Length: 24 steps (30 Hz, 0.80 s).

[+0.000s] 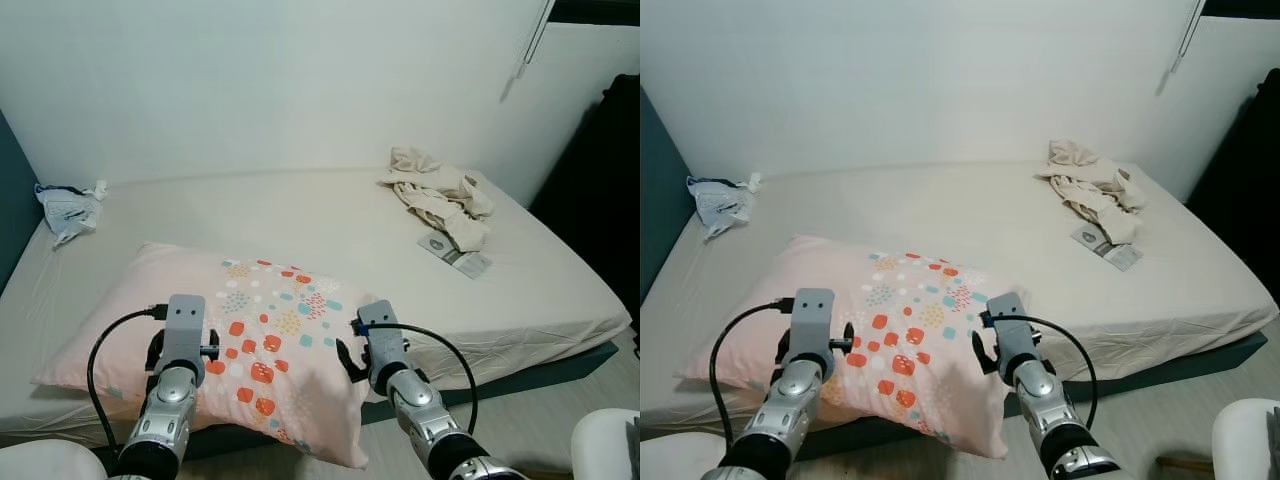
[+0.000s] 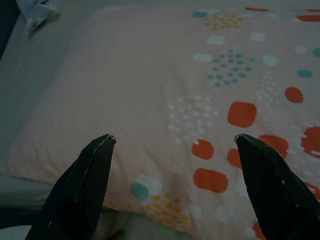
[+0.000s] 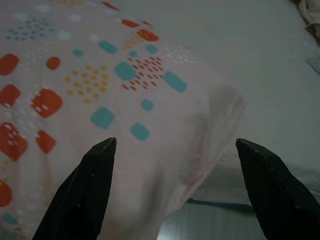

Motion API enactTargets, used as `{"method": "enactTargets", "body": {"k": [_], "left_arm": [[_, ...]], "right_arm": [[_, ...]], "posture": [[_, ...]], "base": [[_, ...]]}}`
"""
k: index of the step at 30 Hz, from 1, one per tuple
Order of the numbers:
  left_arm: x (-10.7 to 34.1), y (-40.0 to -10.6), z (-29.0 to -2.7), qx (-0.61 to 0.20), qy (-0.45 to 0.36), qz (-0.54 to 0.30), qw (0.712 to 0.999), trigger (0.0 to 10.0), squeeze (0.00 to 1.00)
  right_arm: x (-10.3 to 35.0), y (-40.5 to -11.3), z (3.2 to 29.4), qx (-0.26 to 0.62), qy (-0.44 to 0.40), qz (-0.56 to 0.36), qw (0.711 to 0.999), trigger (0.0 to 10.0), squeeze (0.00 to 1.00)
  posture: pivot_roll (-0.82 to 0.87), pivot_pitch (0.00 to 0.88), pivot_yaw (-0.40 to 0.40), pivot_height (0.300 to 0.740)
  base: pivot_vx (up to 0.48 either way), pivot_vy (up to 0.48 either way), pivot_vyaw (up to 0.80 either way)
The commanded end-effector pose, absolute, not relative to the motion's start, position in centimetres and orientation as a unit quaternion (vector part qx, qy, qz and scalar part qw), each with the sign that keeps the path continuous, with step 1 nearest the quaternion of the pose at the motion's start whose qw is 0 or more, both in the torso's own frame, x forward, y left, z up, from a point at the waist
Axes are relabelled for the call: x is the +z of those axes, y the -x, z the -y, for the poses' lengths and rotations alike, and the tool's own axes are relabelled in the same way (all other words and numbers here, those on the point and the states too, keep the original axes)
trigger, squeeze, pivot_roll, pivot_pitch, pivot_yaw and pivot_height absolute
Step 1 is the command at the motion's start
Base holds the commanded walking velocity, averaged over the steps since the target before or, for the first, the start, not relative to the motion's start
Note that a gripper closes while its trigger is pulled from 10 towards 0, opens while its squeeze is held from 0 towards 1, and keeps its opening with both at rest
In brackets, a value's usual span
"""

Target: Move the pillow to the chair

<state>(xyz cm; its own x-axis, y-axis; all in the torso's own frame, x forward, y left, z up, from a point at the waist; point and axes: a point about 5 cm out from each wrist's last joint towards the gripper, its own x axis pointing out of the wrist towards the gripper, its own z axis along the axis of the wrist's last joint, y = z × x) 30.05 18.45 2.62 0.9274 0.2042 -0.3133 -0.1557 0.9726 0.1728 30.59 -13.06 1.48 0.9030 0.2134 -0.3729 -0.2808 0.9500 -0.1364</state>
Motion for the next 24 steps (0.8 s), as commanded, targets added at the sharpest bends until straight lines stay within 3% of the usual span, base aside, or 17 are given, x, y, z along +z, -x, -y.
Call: {"method": "enactTargets", "body": {"k": [1,17,21,24], "left_arm": [[2.3,-29.9,-18.3,0.09,-0.078,-0.173,0.978,10.0,0.0],[2.1,-29.3,-18.8,0.078,-0.086,-0.168,0.979,10.0,0.0],[1.8,-29.4,-19.0,0.112,-0.043,-0.184,0.975,10.0,0.0],[2.1,-29.7,-18.2,0.09,-0.052,-0.175,0.979,10.0,0.0]], "right_arm": [[1.2,-30.5,13.5,0.117,0.092,-0.191,0.97,10.0,0.0],[2.0,-31.4,13.8,0.11,0.097,-0.187,0.971,10.0,0.0],[1.7,-31.2,14.2,0.106,0.093,-0.2,0.97,10.0,0.0],[1.5,-31.1,14.4,0.104,0.095,-0.203,0.969,10.0,0.0]], "posture": [[0.01,0.0,-0.069,0.74],[0.02,0.0,-0.081,0.74],[0.01,0.0,-0.091,0.74],[0.01,0.0,-0.084,0.74]], "base": [[0.0,0.0,0.0],[0.0,0.0,0.0],[0.0,0.0,0.0],[0.0,0.0,0.0]]}}
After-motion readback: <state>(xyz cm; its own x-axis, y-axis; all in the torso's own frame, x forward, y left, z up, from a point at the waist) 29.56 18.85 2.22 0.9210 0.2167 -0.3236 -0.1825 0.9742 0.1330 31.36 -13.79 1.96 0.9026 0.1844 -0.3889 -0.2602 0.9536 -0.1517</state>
